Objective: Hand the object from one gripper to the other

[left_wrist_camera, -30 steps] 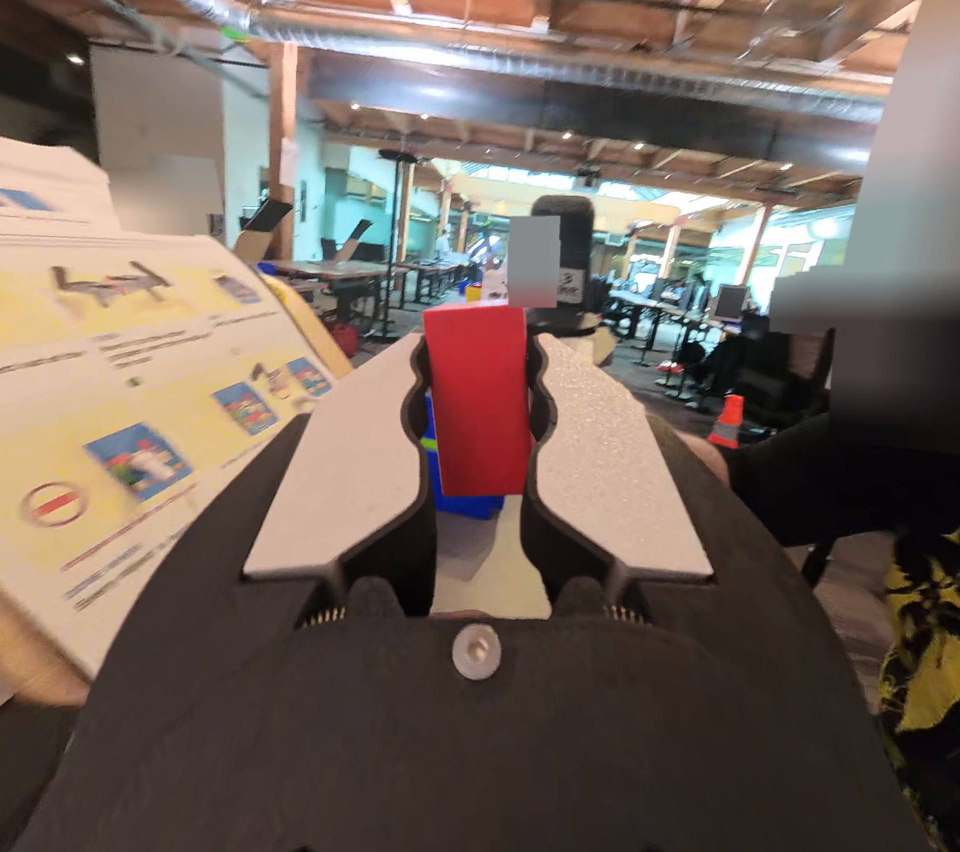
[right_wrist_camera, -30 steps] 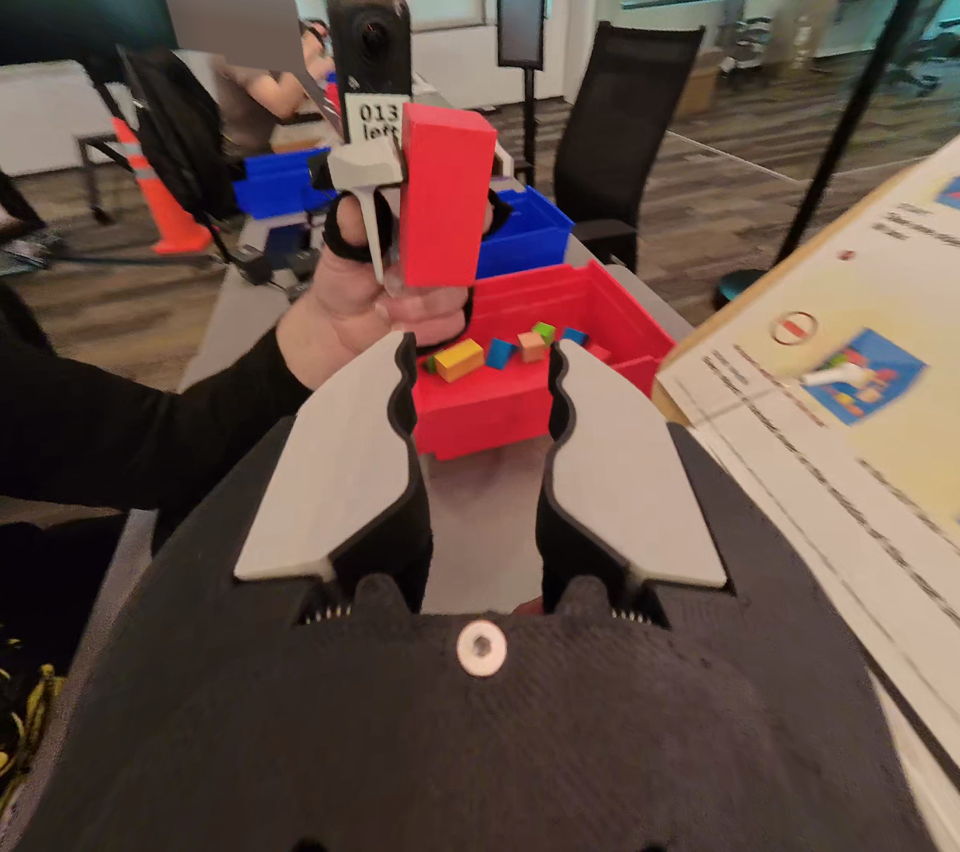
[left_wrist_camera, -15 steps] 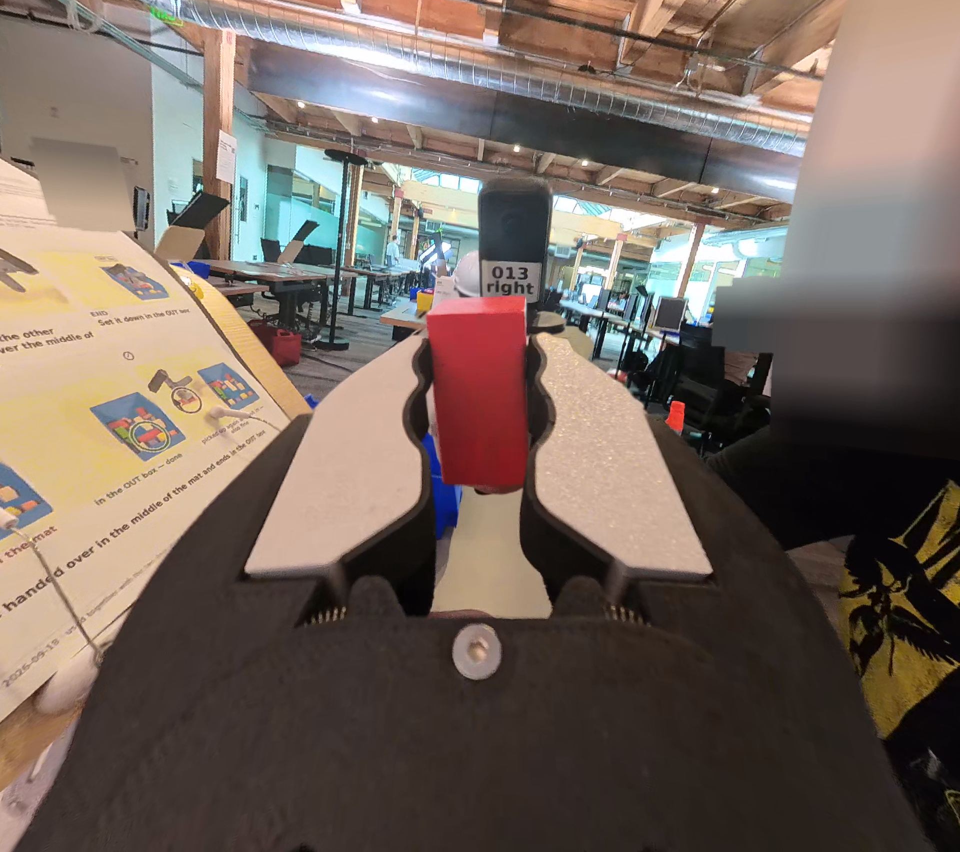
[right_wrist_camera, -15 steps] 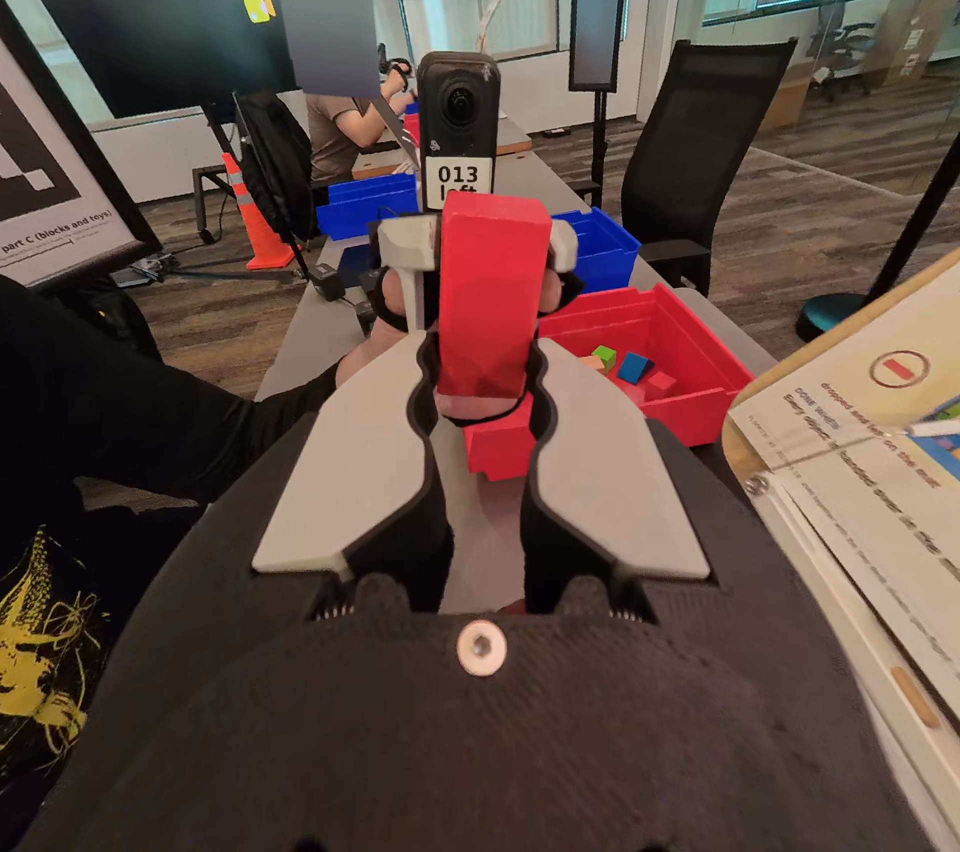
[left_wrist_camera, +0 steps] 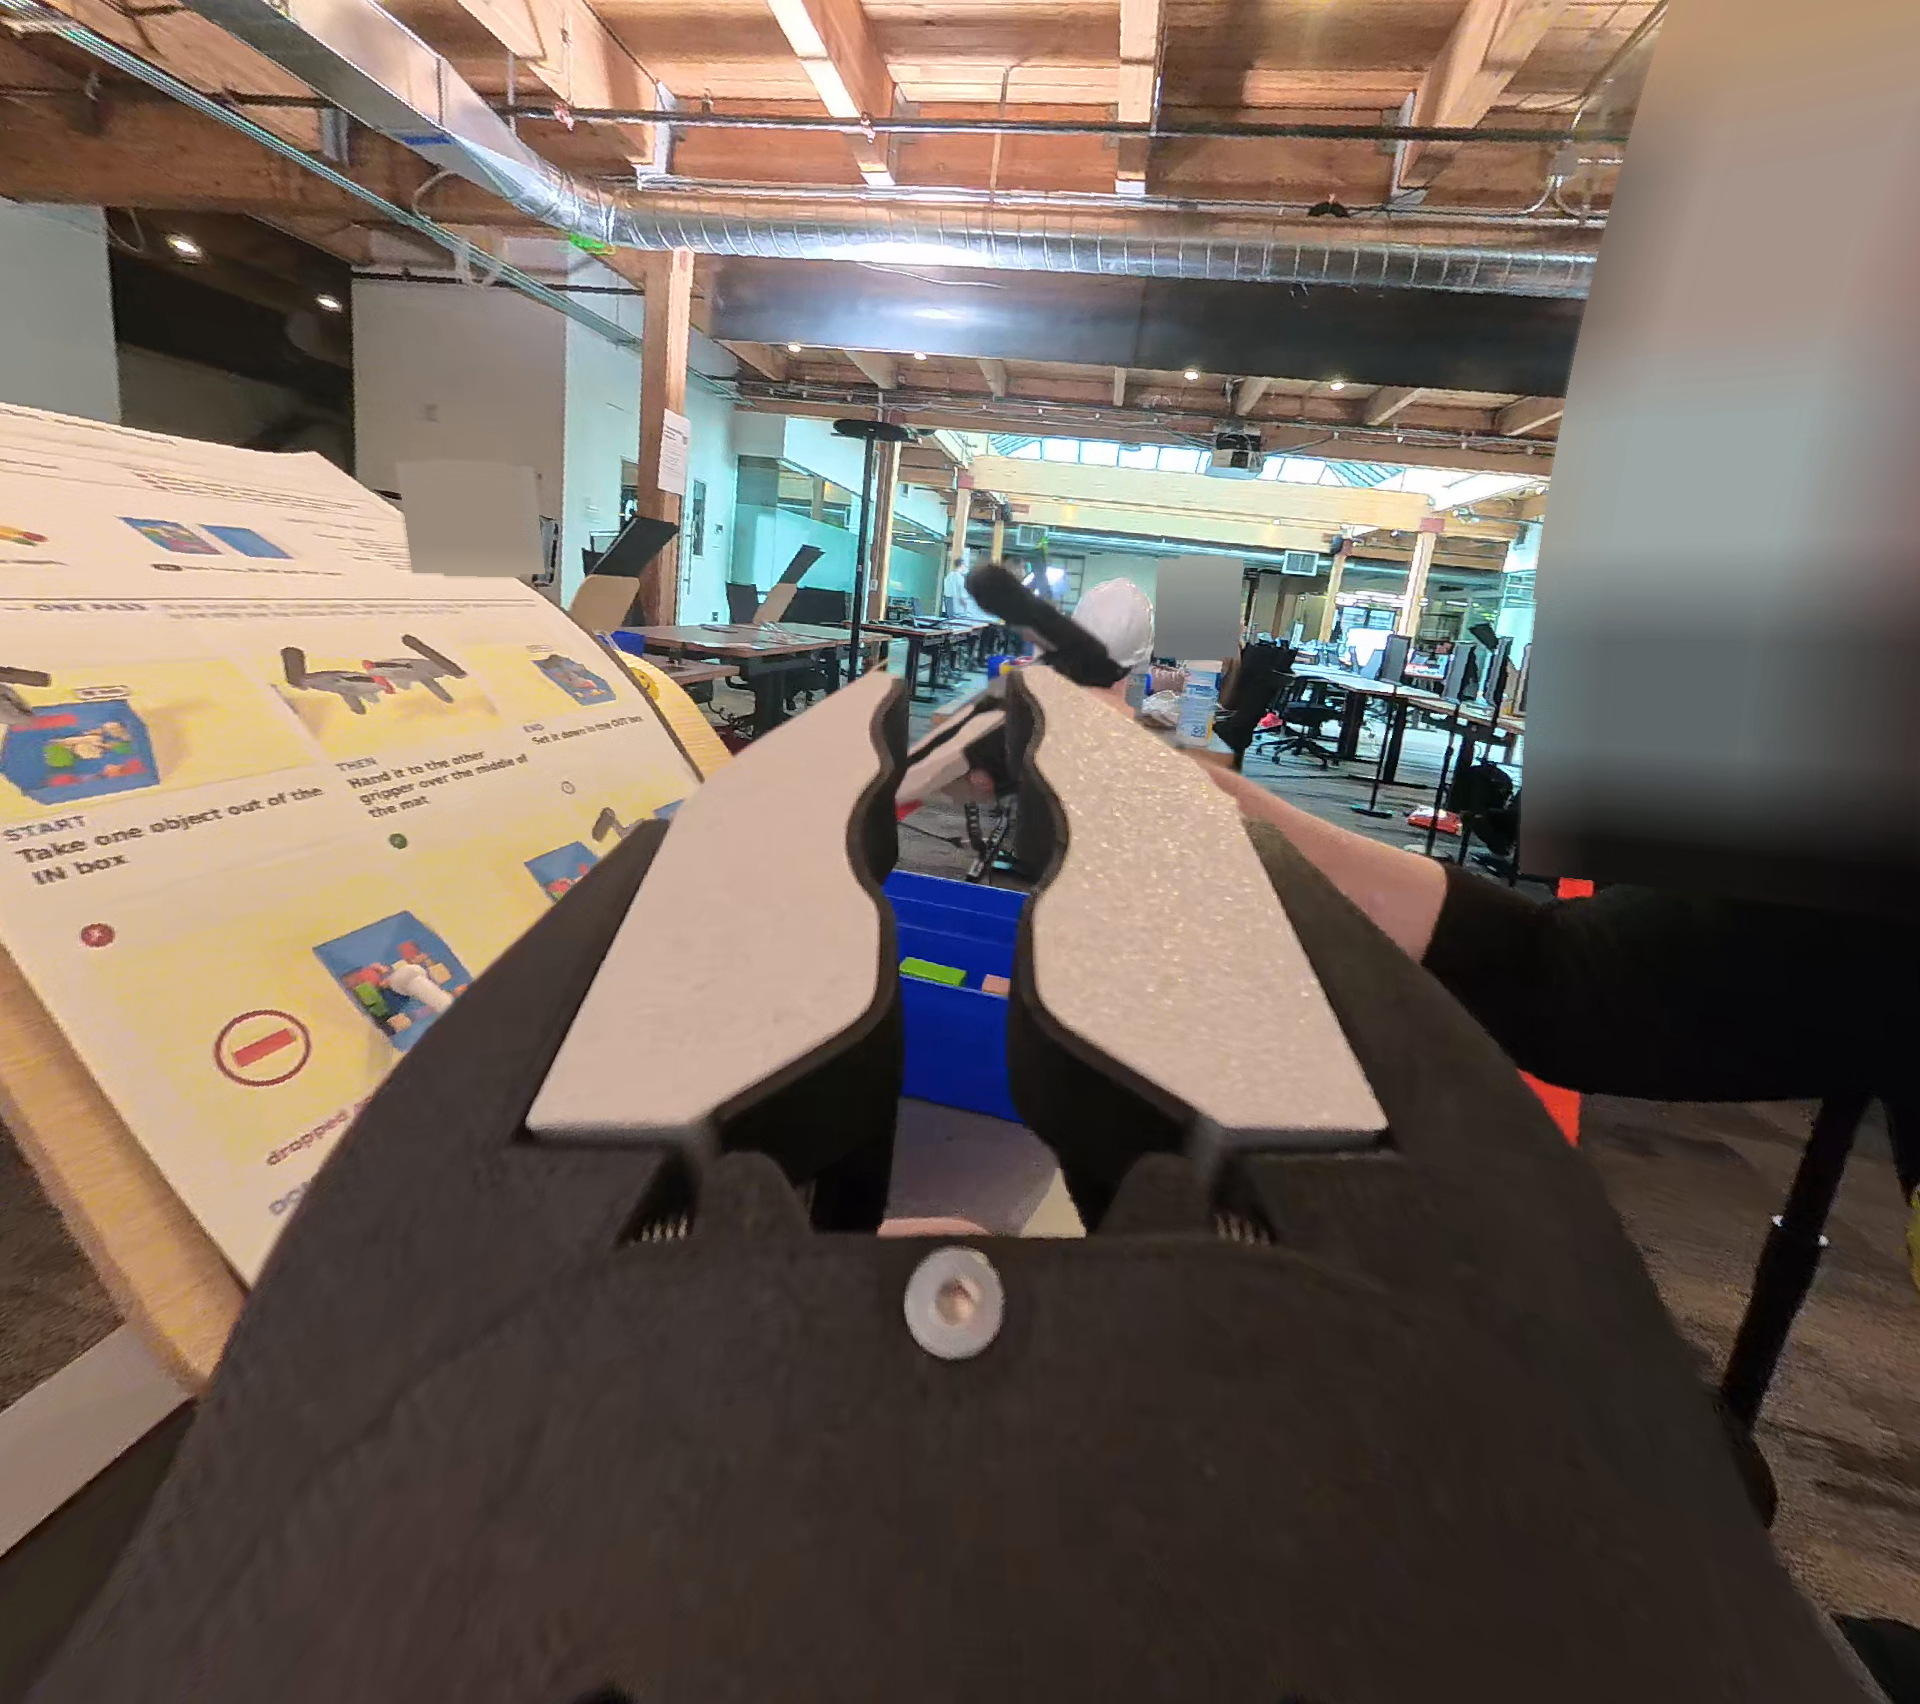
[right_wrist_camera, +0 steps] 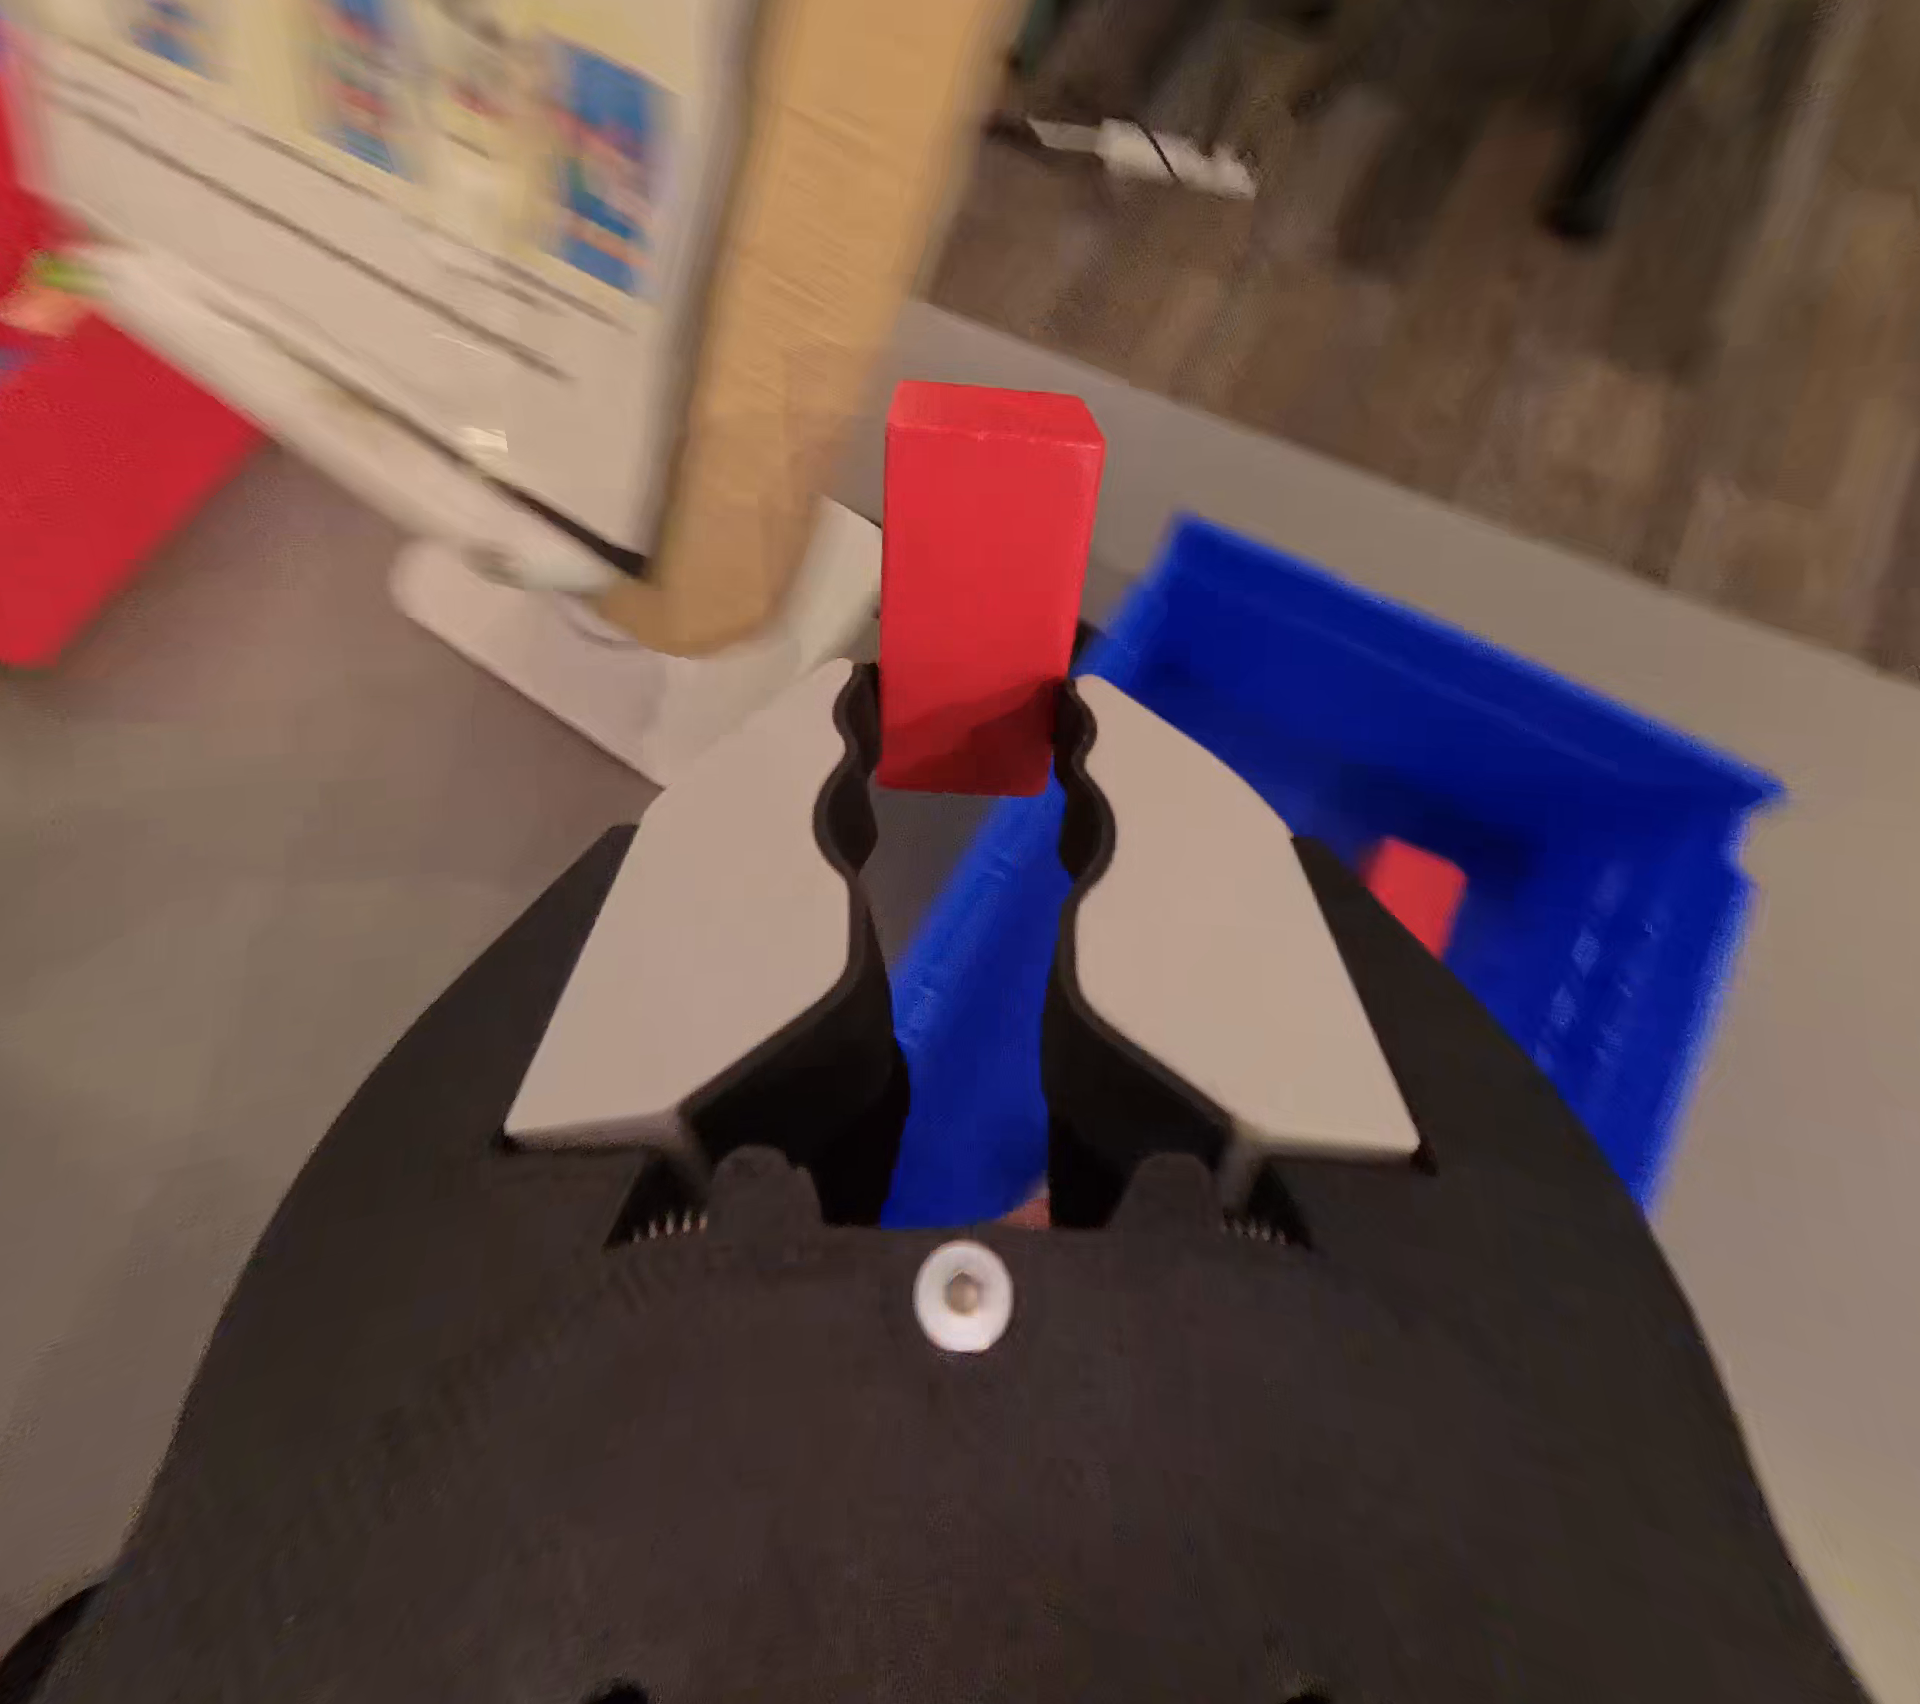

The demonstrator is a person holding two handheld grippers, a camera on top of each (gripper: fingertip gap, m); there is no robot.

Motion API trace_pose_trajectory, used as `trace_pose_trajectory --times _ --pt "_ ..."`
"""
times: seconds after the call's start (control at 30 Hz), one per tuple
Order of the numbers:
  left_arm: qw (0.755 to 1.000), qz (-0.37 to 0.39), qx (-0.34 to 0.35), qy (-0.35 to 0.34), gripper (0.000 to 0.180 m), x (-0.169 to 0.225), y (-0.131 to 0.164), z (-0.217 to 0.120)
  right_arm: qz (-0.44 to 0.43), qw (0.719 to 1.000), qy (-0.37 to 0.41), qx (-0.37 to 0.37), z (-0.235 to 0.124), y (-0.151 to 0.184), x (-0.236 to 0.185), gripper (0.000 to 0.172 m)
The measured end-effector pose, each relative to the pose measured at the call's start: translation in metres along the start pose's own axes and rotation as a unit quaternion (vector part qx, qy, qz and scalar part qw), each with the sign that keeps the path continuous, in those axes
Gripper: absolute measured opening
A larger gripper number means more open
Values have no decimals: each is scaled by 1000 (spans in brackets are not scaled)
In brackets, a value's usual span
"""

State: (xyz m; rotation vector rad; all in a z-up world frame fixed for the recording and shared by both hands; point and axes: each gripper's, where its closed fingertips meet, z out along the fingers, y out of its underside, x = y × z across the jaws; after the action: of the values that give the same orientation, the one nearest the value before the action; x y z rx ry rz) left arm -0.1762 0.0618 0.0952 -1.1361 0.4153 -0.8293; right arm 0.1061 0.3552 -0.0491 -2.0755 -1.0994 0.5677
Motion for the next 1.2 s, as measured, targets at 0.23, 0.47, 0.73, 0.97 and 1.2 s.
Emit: trace_pose_trajectory --times 0.23,0.47,0.73,0.97,1.2 --pt "999 18 -8 -29 15 -11 -3 -10 70 979 73 -177 79 90 94 31" --pt "998 25 -4 -50 15 -22 -11 -23 84 953 99 -272 119 131 120 31" --pt "998 31 6 -62 15 -27 -20 -35 106 938 97 -317 130 141 128 31" --pt "996 42 -5 -84 16 -35 -22 -43 115 926 102 -345 130 146 132 31" --pt "987 62 -52 -140 19 -58 -12 -56 125 926 98 -342 128 145 133 40"
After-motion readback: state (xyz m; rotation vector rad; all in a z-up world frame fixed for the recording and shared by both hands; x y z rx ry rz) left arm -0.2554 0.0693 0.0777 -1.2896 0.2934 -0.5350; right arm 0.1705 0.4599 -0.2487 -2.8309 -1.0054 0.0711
